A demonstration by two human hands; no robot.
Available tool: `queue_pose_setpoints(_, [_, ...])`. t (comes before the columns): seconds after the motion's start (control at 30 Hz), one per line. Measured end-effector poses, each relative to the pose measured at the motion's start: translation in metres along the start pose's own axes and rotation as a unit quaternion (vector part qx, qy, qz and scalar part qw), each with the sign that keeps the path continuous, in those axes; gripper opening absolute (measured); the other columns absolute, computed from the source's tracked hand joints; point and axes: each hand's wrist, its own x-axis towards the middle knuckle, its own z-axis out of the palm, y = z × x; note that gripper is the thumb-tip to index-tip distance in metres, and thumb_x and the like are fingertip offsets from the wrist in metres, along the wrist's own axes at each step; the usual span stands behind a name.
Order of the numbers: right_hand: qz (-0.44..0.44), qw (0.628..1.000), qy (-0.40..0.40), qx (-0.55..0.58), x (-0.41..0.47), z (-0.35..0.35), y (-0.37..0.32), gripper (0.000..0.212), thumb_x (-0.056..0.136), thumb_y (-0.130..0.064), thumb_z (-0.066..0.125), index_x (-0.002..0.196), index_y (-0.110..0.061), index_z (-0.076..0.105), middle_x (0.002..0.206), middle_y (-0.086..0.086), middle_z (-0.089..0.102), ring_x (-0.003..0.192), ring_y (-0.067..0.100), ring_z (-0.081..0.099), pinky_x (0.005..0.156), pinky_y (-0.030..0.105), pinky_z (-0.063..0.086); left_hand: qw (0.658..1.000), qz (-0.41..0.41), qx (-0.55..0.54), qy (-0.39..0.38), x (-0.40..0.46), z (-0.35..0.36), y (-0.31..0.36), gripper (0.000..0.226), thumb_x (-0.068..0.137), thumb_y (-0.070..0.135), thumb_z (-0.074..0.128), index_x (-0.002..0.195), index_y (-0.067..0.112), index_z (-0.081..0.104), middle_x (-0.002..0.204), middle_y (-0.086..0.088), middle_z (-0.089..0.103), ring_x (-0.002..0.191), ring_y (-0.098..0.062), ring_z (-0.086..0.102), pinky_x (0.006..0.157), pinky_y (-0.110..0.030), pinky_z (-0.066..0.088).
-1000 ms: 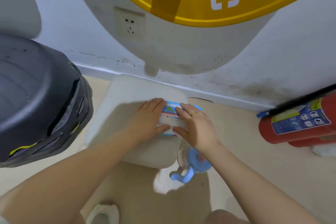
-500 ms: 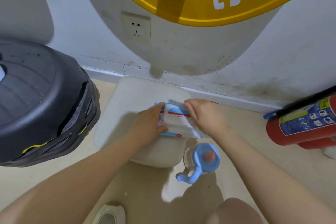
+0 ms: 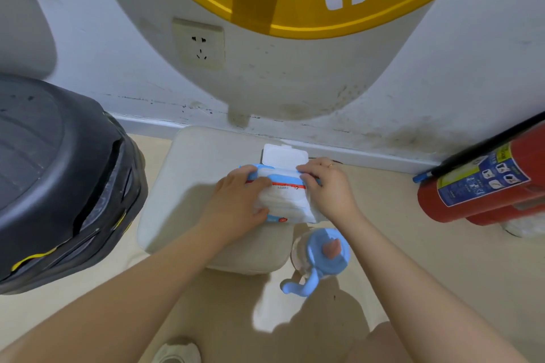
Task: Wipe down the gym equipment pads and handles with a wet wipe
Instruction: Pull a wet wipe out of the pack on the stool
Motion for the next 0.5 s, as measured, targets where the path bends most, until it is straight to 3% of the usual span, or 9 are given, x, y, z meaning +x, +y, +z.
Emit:
queue_pose_setpoints(0.1, [-0.007,1.000,-0.020,0.014,-0.015,-0.006,0.001,0.029,0.085,0.002,0.056,0.112,-0.003,0.066,0.120,0.012,0.063,0.114,0.025,0.056,0.090,0.009,0.030,0.996,0.079,0.025,0.043,0.012,-0.003,0.012,0.038,0.067,0.043,0.048,0.083,0.015,0.070,0.103,-0.012,0.065,0.087,-0.034,0.065,0.074,-0.039,0.052])
queue_pose_setpoints(0.2, [0.004,0.998,-0.052,0.044,-0.024,-0.005,0.001,0.042,0.080,-0.015,0.053,0.121,-0.007,0.061,0.129,0.007,0.058,0.118,0.022,0.054,0.096,0.018,0.035,0.990,0.138,0.024,0.014,0.030,-0.007,0.032,0.026,0.072,0.029,0.047,0.074,0.016,0.069,0.084,-0.006,0.065,0.063,-0.028,0.064,0.057,-0.032,0.049])
queue_pose_setpoints(0.27, [-0.003,0.996,-0.056,0.066,-0.028,-0.006,0.000,0.050,0.077,-0.018,0.050,0.125,-0.010,0.058,0.130,0.004,0.057,0.119,0.019,0.052,0.095,0.012,0.033,0.981,0.185,0.064,-0.010,0.042,-0.005,0.039,0.027,0.076,0.022,0.044,0.081,0.020,0.070,0.091,-0.005,0.065,0.070,-0.028,0.064,0.061,-0.031,0.044])
queue_pose_setpoints(0.37, [0.005,0.996,-0.043,0.076,-0.028,-0.006,-0.002,0.041,0.085,-0.004,0.054,0.125,-0.012,0.057,0.129,0.001,0.058,0.115,0.018,0.052,0.083,0.005,0.029,0.977,0.173,0.094,-0.085,0.055,-0.011,0.043,0.030,0.095,0.027,0.041,0.120,0.029,0.058,0.128,0.001,0.049,0.112,-0.022,0.049,0.086,-0.032,0.038])
queue_pose_setpoints(0.43, [0.016,0.996,-0.038,0.080,-0.029,-0.003,-0.001,0.038,0.087,-0.002,0.054,0.124,-0.013,0.058,0.130,0.000,0.057,0.114,0.017,0.052,0.083,0.008,0.030,0.975,0.175,0.089,-0.107,0.062,-0.013,0.041,0.031,0.096,0.037,0.041,0.125,0.031,0.052,0.127,0.005,0.049,0.112,-0.017,0.046,0.087,-0.028,0.036])
queue_pose_setpoints(0.5, [0.029,0.996,-0.033,0.081,-0.029,0.000,0.002,0.038,0.089,-0.004,0.054,0.126,-0.013,0.057,0.136,0.000,0.053,0.120,0.016,0.050,0.091,0.012,0.031,0.952,0.250,0.159,-0.070,0.063,-0.012,0.032,0.031,0.092,0.044,0.044,0.121,0.036,0.052,0.120,0.009,0.053,0.103,-0.012,0.048,0.079,-0.024,0.033])
